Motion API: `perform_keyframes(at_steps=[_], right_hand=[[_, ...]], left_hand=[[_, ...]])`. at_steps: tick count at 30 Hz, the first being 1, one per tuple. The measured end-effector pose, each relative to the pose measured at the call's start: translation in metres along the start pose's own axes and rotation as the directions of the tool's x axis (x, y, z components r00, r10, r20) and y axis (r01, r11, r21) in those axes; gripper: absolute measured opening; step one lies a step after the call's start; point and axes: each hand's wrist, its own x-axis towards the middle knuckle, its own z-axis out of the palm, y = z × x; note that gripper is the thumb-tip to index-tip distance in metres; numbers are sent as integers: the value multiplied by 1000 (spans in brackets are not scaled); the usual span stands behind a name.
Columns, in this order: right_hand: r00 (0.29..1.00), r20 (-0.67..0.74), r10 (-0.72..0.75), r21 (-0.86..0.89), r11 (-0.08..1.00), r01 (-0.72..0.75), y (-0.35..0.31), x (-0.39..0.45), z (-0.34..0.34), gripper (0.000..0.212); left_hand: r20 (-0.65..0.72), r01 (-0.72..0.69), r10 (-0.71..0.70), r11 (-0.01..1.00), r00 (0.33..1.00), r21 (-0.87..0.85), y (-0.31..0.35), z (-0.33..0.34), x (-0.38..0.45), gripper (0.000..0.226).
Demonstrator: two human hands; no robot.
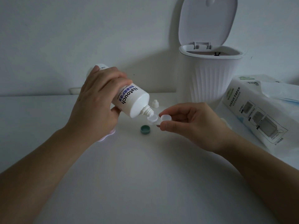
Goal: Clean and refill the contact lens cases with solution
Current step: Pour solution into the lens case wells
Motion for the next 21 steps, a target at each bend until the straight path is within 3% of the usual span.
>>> perform_keyframes(at_steps=[7,21], right_hand=[[1000,-12,0,-3,1000,0,-1,0,-1,21],[1000,-27,6,16,1000,-5,-1,0,0,19]], left_hand=[[22,57,-57,998,998,0,-1,1,-1,66],[38,73,-73,997,997,4,1,1,-1,66]])
